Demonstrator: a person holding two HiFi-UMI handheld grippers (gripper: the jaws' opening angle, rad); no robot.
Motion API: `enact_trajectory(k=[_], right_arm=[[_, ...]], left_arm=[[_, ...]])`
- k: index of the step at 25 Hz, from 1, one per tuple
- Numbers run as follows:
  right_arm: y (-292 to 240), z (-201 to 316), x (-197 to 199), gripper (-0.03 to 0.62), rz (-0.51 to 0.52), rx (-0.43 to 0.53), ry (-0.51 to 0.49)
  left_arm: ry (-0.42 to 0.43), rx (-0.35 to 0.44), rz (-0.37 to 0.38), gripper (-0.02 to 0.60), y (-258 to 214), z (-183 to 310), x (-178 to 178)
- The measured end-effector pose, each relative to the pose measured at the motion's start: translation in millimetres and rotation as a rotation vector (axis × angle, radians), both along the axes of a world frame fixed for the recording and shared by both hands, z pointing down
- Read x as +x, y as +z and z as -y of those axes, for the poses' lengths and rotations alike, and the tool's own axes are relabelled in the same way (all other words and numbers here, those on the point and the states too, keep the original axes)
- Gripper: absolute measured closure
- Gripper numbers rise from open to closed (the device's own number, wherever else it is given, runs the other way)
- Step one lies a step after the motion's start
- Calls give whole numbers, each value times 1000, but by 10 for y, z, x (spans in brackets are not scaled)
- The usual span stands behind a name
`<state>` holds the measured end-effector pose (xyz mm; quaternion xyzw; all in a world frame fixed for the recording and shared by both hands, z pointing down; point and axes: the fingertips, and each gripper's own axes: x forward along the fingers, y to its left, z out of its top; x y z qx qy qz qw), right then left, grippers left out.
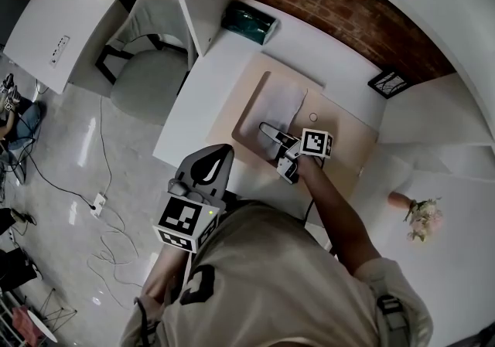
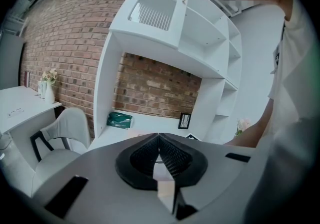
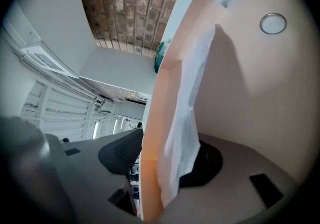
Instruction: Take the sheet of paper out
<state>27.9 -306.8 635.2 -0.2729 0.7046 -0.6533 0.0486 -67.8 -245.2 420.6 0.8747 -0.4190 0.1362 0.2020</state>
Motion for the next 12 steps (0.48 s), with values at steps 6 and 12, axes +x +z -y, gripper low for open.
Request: enact_trajectory(k=[6, 12], right_arm=[[86, 10, -54, 385, -42, -25, -40], [142, 20, -58, 454, -68, -54, -78]], left_arm=[[-25, 9, 11, 565, -17, 25, -84], [-39, 15, -12, 564, -62, 45, -123]])
